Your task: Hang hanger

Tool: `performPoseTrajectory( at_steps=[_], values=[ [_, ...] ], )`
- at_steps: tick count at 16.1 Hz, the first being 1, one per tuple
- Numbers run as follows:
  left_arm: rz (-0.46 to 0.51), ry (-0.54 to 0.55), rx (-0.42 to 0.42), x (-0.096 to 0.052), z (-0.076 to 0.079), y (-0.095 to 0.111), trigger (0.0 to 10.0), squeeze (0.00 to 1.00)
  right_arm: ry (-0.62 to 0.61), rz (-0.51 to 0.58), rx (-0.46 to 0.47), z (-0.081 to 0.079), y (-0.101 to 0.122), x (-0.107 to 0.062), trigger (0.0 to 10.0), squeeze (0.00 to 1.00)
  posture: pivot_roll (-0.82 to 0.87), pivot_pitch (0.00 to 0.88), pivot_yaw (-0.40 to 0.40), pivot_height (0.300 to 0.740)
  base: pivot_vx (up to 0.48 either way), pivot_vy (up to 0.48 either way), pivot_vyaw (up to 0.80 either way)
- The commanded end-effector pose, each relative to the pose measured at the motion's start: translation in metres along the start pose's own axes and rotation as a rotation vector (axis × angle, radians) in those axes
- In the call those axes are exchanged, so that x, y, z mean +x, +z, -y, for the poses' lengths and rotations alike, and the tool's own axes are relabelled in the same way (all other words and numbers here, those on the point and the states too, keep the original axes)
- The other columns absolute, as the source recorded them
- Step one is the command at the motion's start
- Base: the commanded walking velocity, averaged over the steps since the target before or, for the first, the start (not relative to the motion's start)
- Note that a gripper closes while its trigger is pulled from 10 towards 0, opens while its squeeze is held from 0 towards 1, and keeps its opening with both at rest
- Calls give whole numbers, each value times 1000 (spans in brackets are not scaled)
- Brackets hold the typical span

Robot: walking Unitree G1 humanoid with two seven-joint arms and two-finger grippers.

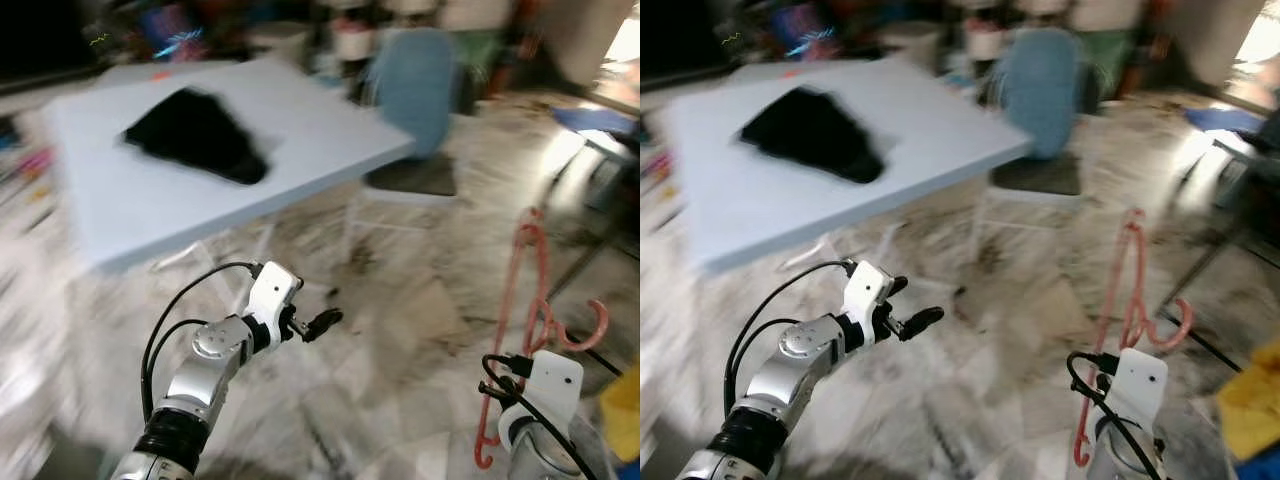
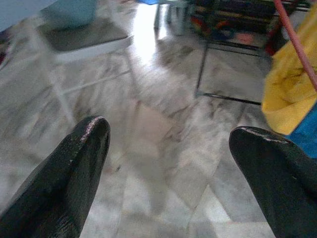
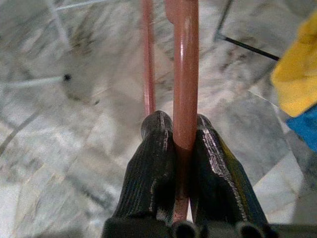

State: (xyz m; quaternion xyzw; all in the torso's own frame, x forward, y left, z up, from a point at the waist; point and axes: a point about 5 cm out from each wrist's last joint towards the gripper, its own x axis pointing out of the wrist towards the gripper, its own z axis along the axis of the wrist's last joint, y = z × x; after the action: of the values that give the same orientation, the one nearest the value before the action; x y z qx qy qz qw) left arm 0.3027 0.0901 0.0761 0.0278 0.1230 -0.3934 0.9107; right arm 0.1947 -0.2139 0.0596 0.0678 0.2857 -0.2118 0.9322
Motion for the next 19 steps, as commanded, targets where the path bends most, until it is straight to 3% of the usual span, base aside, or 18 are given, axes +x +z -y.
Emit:
performPoseTrajectory(
  at_steps=[1,7,15,19],
  values=[
    [11,-53,5,8,10,5,10000,0,-29,14,6,5,2,-1,10000,0,-49,0,-19,740,420,0,-712],
    [3,-80,-4,7,13,5,10000,0,-34,2,3,3,0,0,10000,0,-49,0,-14,740,423,0,-717],
    [-20,-96,-13,7,15,2,10000,0,-44,-19,-6,1,-3,2,10000,0,-42,0,-17,740,350,321,-711],
    [-28,-113,-8,8,16,1,10000,0,-51,-50,43,0,-6,3,10000,0,-39,0,-20,740,290,382,0]
  ],
)
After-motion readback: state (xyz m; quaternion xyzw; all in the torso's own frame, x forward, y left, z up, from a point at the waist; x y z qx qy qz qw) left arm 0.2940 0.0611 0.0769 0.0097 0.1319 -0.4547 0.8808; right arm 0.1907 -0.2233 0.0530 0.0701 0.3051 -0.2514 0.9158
